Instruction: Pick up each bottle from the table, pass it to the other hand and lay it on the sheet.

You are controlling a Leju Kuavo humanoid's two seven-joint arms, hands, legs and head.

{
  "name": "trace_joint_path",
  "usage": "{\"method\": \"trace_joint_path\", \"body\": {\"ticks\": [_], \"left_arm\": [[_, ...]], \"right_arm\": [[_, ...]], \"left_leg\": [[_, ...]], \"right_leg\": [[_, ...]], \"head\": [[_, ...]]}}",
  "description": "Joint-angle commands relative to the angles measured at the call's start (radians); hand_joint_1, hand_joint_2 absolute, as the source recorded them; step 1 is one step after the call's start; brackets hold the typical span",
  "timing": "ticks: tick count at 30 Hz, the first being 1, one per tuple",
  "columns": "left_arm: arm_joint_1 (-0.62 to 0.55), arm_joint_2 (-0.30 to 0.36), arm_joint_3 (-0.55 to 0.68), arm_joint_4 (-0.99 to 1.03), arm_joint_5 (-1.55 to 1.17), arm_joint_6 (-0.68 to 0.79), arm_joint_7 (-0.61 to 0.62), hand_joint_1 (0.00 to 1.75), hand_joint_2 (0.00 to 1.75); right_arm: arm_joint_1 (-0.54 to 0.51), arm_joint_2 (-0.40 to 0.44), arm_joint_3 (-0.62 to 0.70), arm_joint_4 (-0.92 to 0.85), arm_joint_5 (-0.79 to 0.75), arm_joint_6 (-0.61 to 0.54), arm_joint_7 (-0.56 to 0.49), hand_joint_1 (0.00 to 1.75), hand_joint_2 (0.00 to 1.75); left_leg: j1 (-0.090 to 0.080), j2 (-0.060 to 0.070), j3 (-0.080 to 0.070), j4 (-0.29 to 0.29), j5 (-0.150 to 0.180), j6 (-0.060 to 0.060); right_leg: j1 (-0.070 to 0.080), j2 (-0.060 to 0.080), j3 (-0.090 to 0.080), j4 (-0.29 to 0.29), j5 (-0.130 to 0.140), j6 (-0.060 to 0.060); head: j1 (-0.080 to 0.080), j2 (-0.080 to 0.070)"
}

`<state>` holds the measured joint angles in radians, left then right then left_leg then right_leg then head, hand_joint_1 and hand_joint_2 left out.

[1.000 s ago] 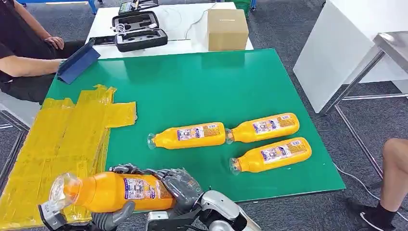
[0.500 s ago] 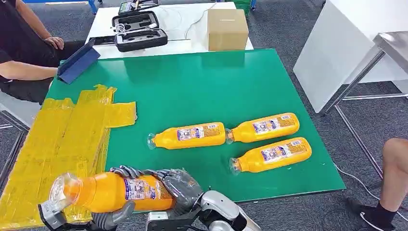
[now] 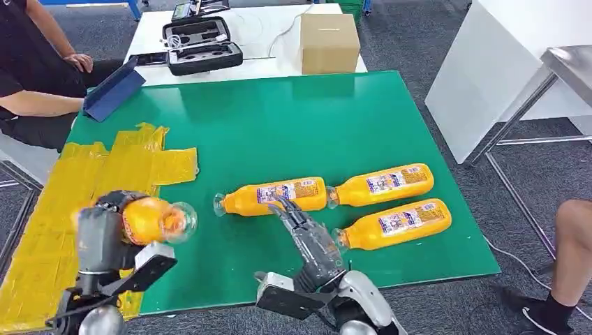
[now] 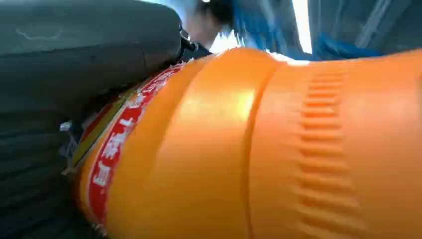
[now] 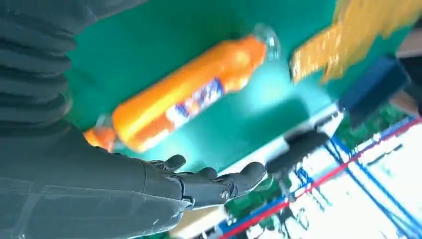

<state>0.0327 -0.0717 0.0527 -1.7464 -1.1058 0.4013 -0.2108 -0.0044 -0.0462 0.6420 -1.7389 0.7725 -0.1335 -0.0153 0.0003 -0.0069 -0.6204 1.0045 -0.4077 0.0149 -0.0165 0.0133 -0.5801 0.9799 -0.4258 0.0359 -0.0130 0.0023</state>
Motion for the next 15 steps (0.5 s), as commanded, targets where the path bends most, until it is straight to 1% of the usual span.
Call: {"method": "trace_joint_path", "body": {"ticks": [1, 3, 5, 7, 9, 10, 12, 15], "left_arm": [[-0.255, 0.131, 0.048, 0.26, -0.218, -0.011, 0.122, 1.75, 1.75], [-0.273, 0.15, 0.026, 0.296, -0.288, -0.007, 0.161, 1.75, 1.75], [-0.298, 0.174, 0.003, 0.345, -0.346, -0.04, 0.192, 1.75, 1.75], [-0.338, 0.206, -0.03, 0.429, -0.42, -0.111, 0.244, 1.75, 1.75], [-0.374, 0.222, -0.048, 0.51, -0.455, -0.16, 0.267, 1.75, 1.75], [-0.389, 0.224, -0.051, 0.543, -0.449, -0.158, 0.266, 1.75, 1.75], [-0.389, 0.224, -0.051, 0.543, -0.449, -0.158, 0.266, 1.75, 1.75], [-0.426, 0.235, -0.066, 0.658, -0.45, -0.206, 0.272, 1.75, 1.75]], "right_arm": [[-0.011, -0.07, -0.047, -0.096, 0.0, 0.031, 0.001, 0.0, 0.0], [-0.013, -0.077, -0.041, -0.096, -0.004, 0.031, 0.002, 0.0, 0.0], [-0.017, -0.085, -0.036, -0.099, -0.007, 0.034, 0.004, 0.0, 0.0], [-0.031, -0.089, -0.031, -0.098, -0.019, 0.05, 0.01, 0.0, 0.0], [-0.045, -0.087, -0.029, -0.09, -0.026, 0.064, 0.011, 0.0, 0.0], [-0.048, -0.085, -0.03, -0.086, -0.028, 0.065, 0.012, 0.0, 0.0], [-0.048, -0.085, -0.03, -0.086, -0.028, 0.065, 0.012, 0.0, 0.0], [-0.062, -0.079, -0.023, -0.068, -0.035, 0.079, 0.013, 0.0, 0.0]], "left_leg": [[0.001, -0.005, 0.001, -0.001, 0.002, -0.002], [0.002, -0.003, 0.001, 0.0, 0.001, -0.001], [0.001, -0.002, 0.001, 0.0, 0.001, -0.001], [0.002, -0.003, 0.002, -0.001, 0.001, -0.001], [0.001, -0.002, 0.001, -0.001, 0.001, -0.001], [0.002, -0.003, 0.002, -0.001, 0.001, -0.002], [0.001, -0.001, 0.001, 0.0, 0.001, -0.001], [0.002, -0.001, 0.001, 0.0, 0.001, -0.002]], "right_leg": [[0.001, -0.007, 0.003, 0.0, 0.0, -0.002], [0.002, -0.004, 0.003, 0.0, 0.0, -0.001], [0.002, -0.004, 0.003, 0.0, 0.0, -0.001], [0.002, -0.005, 0.004, 0.0, -0.001, -0.002], [0.001, -0.003, 0.002, 0.0, 0.0, -0.001], [0.002, -0.005, 0.004, 0.0, 0.0, -0.002], [0.002, -0.003, 0.002, 0.0, 0.0, -0.002], [0.002, -0.003, 0.002, 0.0, 0.0, -0.002]], "head": [[0.0, 0.0], [0.0, 0.0], [0.0, 0.0], [0.0, 0.0], [0.0, 0.0], [0.0, 0.0], [0.0, 0.0], [0.0, 0.0]]}}
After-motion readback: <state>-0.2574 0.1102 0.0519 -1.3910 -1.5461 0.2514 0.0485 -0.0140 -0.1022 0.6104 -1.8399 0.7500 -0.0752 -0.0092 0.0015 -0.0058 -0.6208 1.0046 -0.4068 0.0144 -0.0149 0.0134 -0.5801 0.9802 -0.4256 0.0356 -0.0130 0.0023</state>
